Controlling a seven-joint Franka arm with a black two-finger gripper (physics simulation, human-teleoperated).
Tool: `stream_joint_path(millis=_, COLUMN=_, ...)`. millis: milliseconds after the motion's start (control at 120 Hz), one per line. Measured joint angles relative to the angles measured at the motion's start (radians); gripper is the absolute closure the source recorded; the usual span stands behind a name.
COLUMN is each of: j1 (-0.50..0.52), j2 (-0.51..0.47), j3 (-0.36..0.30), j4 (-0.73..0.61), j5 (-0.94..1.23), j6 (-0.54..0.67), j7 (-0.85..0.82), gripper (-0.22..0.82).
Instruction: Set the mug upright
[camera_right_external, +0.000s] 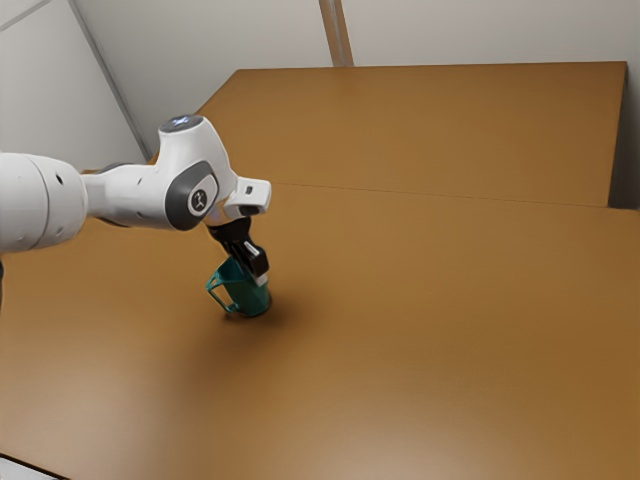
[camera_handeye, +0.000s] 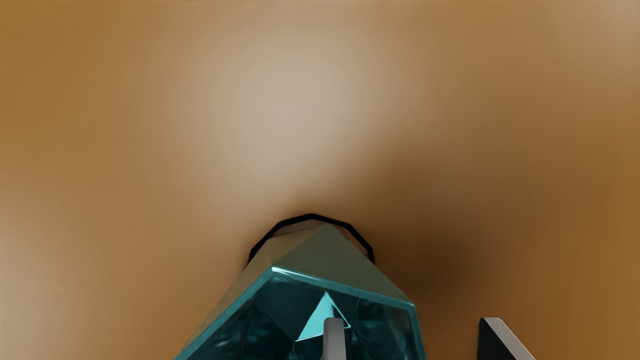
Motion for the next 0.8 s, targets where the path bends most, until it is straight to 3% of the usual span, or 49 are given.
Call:
stream_joint_path(millis=350, j1=-0.005, j2=-0.044, j3=-0.024, j4=0.095, j5=-0.017, j6=-0.056, j7=-0.015, gripper=0.21)
stream_joint_path(millis=533, j1=-0.001, j2=-0.016, j3=-0.025, j4=0.249, j5=-0.025, j6=-0.173, j7=-0.032, gripper=0.09)
stream_joint_path(millis=800, j1=0.008, j2=-0.003, j3=-0.014, j4=0.372, j5=-0.024, j6=-0.370, j7=-0.097, gripper=0.03)
